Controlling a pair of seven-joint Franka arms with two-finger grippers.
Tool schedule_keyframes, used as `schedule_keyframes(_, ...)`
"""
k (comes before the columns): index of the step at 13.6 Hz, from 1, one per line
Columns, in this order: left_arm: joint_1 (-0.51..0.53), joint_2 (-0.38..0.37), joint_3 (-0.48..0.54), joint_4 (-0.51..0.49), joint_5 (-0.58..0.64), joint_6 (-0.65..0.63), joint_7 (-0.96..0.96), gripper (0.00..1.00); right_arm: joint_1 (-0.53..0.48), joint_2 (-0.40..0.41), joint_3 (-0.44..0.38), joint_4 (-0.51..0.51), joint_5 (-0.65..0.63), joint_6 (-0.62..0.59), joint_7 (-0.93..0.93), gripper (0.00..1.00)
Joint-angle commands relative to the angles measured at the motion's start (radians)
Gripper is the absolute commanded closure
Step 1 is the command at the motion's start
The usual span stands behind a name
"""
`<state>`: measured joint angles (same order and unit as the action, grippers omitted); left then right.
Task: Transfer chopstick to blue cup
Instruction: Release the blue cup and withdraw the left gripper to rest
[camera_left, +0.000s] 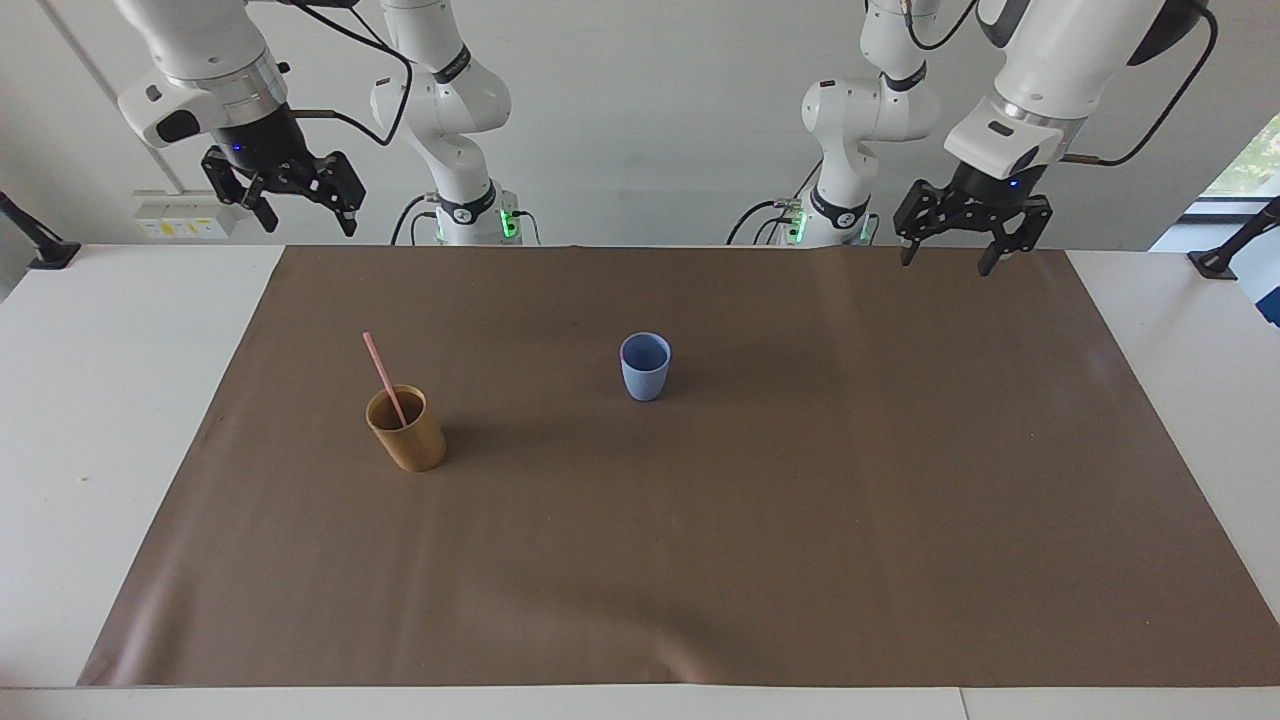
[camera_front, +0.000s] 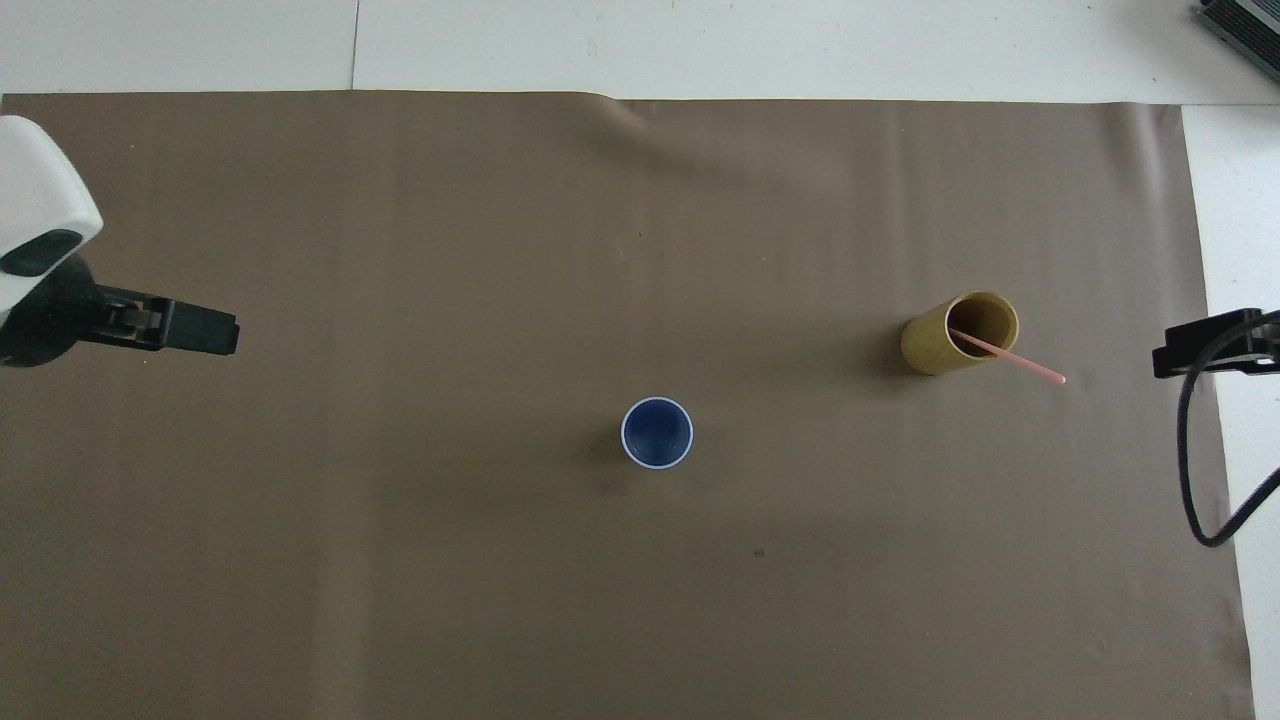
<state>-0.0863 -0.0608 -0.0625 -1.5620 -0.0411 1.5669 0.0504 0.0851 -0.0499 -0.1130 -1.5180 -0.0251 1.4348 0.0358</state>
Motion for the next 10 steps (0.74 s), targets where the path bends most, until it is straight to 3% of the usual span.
schedule_keyframes(1, 0.033, 0.029, -0.013, 0.048, 0.018, -0.068, 0.026, 0.00, -0.005, -0.016, 0.004, -0.016, 0.004, -0.002, 0.018, 0.00)
schedule_keyframes(3, 0.043, 0.056, -0.017, 0.110, 0.021, -0.096, 0.025, 0.00, -0.005, -0.016, 0.004, -0.016, 0.004, -0.002, 0.018, 0.00)
schedule_keyframes(10, 0.045, 0.010, -0.017, 0.037, 0.020, -0.111, 0.025, 0.00, -0.005, -0.016, 0.004, -0.016, 0.004, -0.002, 0.016, 0.00)
